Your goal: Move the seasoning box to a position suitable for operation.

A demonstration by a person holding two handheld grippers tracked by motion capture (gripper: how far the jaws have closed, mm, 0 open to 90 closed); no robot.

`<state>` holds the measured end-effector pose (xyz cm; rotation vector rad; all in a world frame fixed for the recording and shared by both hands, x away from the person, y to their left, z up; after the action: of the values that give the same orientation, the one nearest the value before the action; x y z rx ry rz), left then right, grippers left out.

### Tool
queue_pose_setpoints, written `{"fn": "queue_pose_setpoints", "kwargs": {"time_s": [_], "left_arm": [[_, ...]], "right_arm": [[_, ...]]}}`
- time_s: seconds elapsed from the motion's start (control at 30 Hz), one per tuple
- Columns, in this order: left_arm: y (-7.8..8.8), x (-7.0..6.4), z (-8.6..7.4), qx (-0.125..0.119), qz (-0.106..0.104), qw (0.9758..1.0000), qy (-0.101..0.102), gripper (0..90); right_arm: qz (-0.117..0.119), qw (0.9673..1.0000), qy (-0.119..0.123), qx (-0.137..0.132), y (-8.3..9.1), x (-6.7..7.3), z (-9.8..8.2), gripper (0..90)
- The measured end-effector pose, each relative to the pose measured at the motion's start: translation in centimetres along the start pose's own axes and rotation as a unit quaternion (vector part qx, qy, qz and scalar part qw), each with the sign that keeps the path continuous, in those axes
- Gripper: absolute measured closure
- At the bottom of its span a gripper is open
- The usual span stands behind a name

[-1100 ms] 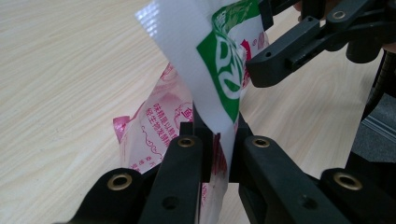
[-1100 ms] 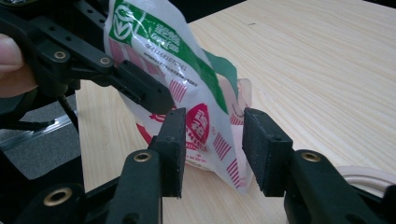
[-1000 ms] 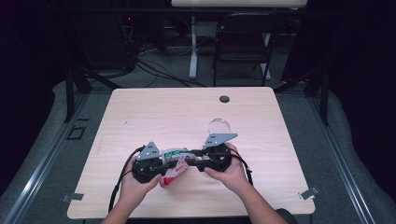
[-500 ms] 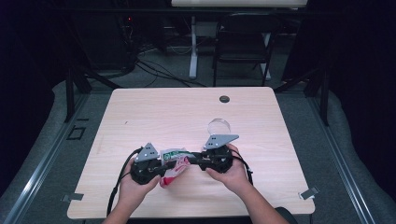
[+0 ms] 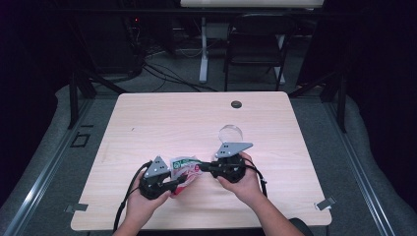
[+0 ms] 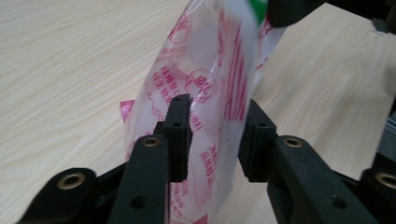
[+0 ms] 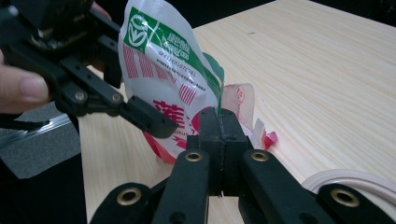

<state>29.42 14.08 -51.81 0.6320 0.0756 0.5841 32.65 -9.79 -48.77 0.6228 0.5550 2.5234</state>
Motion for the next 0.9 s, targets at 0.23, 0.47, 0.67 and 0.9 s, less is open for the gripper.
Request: {"fn": "queue_pose_setpoints", "kwargs": {"time_s": [0.23,0.47,0.67,0.9], "left_arm": [[-0.5,0.0,-1.2,-0.019,0.025,0.9994,0.012,52.3],[-1.5,0.3,-2.7,-0.011,0.04,0.9984,0.039,39.1],[-2.1,0.6,-3.4,-0.015,0.05,0.9974,0.05,29.9],[-3.5,0.4,-4.3,0.021,0.048,0.9972,0.054,28.1]], "right_arm": [[-0.003,1.0,-0.001,-0.003,0.1,0.0,0.0,90.0],[-0.004,1.0,-0.001,-0.001,0.1,-0.1,0.0,90.0],[-0.003,1.0,-0.001,-0.003,0.0,0.0,0.0,90.0],[-0.004,1.0,-0.001,-0.003,0.0,0.0,-0.1,90.0]]}}
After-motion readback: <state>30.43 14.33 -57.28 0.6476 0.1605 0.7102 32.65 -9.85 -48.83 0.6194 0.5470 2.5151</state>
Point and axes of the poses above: each handheld gripper's, and its own axes: y roughly backward along the jaws, z roughly out of its top, x roughly to its left, the point moved 1 cm from there along -y, roughly forward along the jaws, and after that the axes turned 13 degrees about -y, right-handed, at the moved point
